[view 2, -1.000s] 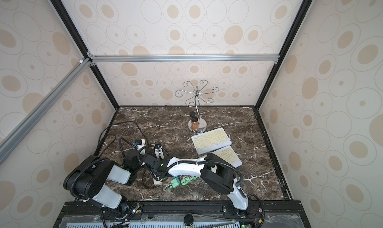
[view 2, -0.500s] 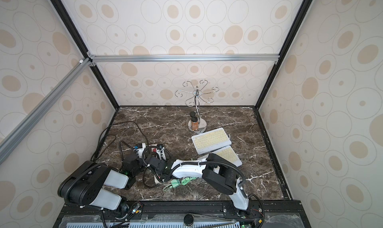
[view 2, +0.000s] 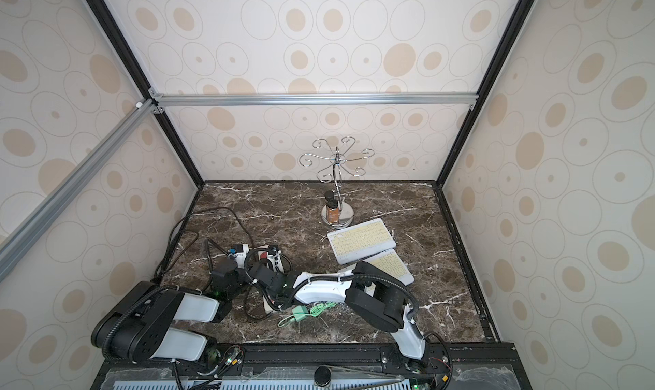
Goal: Unplug the wireless keyboard
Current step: Remove the plug from the socket.
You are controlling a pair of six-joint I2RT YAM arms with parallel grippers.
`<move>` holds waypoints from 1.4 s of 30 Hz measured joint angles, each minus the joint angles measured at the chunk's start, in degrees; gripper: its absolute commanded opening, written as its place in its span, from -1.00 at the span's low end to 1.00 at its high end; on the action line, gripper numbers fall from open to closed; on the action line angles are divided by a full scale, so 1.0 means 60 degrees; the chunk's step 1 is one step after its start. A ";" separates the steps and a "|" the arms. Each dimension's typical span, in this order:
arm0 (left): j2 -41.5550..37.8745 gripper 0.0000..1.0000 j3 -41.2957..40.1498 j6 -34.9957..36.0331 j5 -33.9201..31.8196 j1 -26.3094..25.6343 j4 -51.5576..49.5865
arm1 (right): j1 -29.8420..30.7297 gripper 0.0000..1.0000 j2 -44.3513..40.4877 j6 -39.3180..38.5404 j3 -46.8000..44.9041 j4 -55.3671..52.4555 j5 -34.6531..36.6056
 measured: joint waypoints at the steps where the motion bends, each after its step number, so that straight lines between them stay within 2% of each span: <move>1: 0.0047 -1.00 0.0033 0.0007 -0.0007 0.0004 0.0018 | 0.0000 -1.00 0.0000 -0.0011 0.0011 -0.0018 0.0015; 7: 0.0124 -1.00 0.0051 0.0026 -0.0040 0.0007 0.0062 | 0.0033 -1.00 0.0375 -0.0200 0.1013 -0.1439 0.0423; 14: 0.0182 -1.00 0.0055 0.0135 -0.0033 -0.0033 0.0142 | -0.0200 -1.00 -0.0022 -0.0579 0.0095 -0.0175 -0.0350; 19: 0.0237 -1.00 0.0044 0.0219 -0.0069 -0.0022 0.0237 | -0.0106 -1.00 0.0353 -0.0459 0.1056 -0.1388 -0.0051; 24: 0.0481 -1.00 0.0047 0.0310 -0.0095 -0.0022 0.0568 | -0.0211 -1.00 0.0208 -0.0470 0.0729 -0.0980 -0.0379; 30: 0.0539 -1.00 0.0047 0.0350 -0.0073 -0.0025 0.0732 | -0.0178 -1.00 0.0211 -0.0372 0.0976 -0.1392 -0.0251; 35: 0.0539 -1.00 0.0047 0.0382 -0.0229 -0.0022 0.0696 | -0.0401 -1.00 0.0189 -0.0291 0.0871 -0.1147 -0.0984; 42: 0.0539 -1.00 0.0029 0.0382 -0.0262 -0.0011 0.0718 | -0.0306 -1.00 0.0299 -0.0350 0.1606 -0.2131 -0.0590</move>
